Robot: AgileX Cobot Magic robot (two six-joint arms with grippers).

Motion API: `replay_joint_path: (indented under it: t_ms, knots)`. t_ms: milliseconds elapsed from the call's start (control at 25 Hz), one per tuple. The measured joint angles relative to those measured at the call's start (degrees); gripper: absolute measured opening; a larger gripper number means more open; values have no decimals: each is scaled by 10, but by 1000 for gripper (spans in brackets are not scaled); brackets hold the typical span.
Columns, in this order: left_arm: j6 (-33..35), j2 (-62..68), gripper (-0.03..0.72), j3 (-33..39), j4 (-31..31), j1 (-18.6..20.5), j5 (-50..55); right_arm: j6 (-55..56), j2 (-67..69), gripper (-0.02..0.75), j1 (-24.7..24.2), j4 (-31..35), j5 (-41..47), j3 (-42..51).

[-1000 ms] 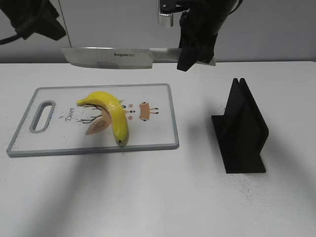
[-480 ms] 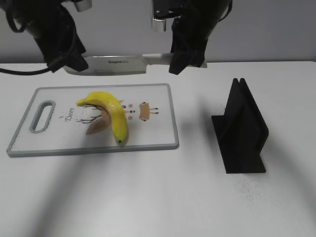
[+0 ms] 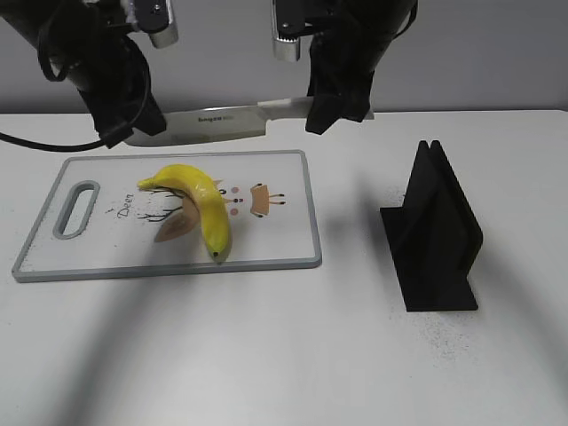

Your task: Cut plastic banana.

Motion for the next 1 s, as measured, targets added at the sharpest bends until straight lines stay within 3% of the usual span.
replay_joint_path:
  t_ms: [520, 1000]
  knots:
    - [6, 138, -1, 12, -29, 2, -56, -4, 133, 191, -9, -7, -22, -7]
    - [5, 83, -3, 34, -9, -1, -55, 4, 105, 192, -5, -1, -7, -5]
